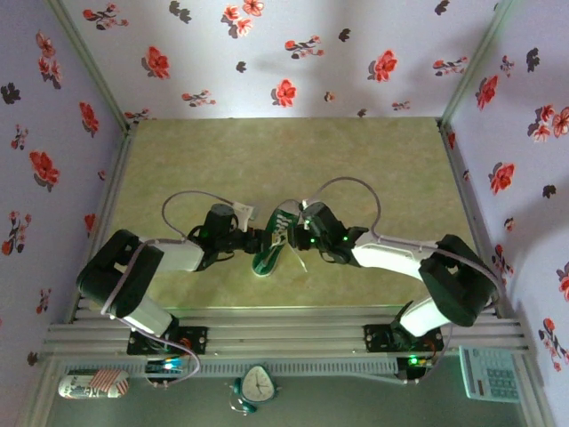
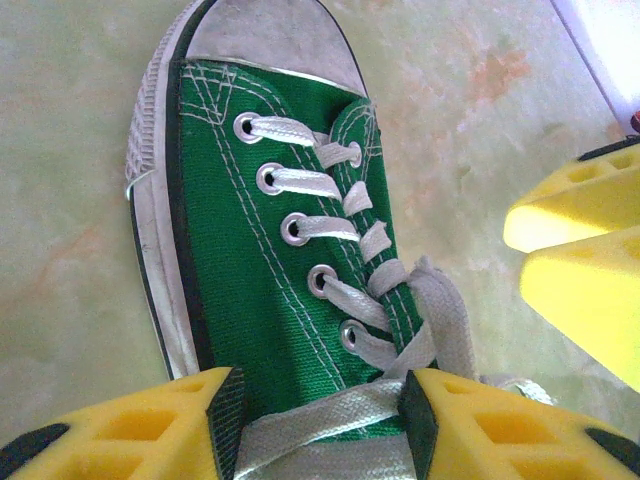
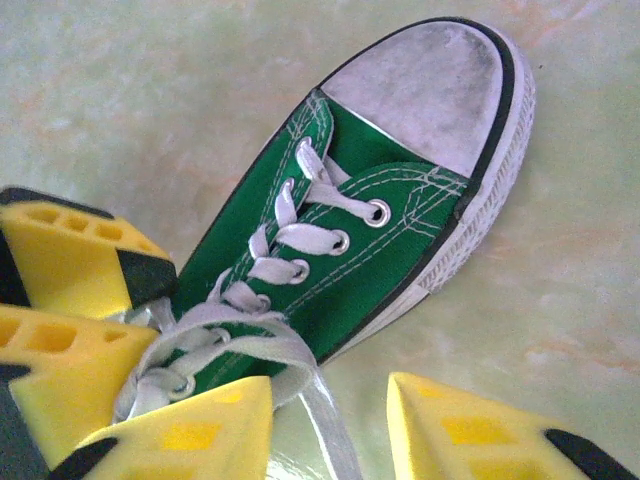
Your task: Tie the shoes
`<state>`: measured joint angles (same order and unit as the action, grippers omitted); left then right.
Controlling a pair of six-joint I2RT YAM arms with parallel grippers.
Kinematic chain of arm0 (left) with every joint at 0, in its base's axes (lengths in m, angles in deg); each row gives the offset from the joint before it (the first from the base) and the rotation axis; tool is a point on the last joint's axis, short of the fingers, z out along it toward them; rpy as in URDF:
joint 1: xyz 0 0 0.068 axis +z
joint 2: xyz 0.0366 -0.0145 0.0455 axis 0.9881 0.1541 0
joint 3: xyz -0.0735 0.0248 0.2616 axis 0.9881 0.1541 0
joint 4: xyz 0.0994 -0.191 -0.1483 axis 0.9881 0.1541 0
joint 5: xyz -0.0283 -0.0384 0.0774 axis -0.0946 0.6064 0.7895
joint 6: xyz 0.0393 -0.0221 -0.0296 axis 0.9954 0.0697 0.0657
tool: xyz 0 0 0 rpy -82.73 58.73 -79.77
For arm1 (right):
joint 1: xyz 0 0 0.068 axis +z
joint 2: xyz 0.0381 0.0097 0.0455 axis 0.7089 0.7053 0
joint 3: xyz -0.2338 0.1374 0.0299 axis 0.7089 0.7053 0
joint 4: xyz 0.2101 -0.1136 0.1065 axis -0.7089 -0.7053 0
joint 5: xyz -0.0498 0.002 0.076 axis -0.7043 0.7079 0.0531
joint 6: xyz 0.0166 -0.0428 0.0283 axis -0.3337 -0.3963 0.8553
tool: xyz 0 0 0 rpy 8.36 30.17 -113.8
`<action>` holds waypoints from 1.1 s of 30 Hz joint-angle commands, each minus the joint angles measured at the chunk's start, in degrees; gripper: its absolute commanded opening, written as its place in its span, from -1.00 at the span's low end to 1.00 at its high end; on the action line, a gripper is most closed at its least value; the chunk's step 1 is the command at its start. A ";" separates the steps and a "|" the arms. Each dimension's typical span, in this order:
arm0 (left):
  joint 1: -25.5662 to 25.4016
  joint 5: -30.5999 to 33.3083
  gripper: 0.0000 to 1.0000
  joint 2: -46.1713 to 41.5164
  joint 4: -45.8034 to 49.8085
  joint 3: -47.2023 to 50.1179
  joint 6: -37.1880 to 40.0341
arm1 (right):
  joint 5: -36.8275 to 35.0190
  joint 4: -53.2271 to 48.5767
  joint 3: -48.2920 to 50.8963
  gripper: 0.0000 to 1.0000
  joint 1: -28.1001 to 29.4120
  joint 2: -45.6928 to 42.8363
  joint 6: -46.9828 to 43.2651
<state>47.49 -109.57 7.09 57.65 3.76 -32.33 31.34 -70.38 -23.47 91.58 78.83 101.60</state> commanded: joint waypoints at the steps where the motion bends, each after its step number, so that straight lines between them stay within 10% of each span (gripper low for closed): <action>1: -0.63 -0.48 0.00 -0.79 -0.96 -0.73 0.12 | 6.04 6.13 1.55 -0.17 -1.62 1.81 1.14; 24: -0.63 -0.38 -0.01 -0.77 -0.94 -0.52 0.12 | 12.05 14.30 1.67 -0.12 -3.71 10.05 -0.59; 33: -0.63 -0.35 -0.01 -0.88 -0.89 -0.51 0.04 | 15.83 17.93 2.01 -0.47 -3.90 12.17 0.91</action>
<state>47.46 -109.55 7.09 57.67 3.76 -32.31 44.65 -55.63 -21.55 87.49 89.89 102.30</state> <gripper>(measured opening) 0.496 0.281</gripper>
